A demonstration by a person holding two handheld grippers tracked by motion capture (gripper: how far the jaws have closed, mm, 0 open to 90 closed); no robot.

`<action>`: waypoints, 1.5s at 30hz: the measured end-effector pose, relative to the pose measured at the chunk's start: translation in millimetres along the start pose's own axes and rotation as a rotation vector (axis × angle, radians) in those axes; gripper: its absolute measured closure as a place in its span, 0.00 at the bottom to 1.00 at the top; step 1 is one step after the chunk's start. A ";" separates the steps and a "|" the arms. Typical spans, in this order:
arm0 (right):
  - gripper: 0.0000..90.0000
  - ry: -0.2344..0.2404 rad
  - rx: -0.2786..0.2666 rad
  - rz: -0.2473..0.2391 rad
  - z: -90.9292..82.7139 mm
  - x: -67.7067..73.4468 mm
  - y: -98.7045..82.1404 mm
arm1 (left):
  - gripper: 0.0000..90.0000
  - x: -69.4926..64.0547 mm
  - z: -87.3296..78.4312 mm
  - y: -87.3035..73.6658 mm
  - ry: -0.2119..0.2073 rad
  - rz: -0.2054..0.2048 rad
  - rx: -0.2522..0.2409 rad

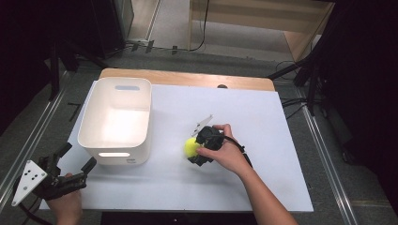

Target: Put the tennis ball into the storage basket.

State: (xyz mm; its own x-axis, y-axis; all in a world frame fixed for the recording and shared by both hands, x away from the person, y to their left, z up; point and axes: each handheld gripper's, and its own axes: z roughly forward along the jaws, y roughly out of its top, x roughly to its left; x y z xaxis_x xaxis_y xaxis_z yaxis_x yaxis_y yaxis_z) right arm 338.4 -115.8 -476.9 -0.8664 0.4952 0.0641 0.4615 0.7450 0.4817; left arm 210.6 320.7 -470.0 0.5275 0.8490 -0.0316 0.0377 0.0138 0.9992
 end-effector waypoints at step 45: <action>0.22 -0.008 0.029 -0.034 14.9 1.6 7.4 | 0.06 0.5 1.0 0.3 -0.015 -0.003 0.005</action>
State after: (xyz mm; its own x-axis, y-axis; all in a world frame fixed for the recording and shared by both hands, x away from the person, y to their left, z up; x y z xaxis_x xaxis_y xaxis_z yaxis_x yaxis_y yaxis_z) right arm 343.3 -102.8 -486.2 -0.8802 0.4728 0.0415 0.4373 0.7740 0.4578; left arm 211.7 320.7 -469.8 0.5399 0.8410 -0.0354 0.0439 0.0139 0.9989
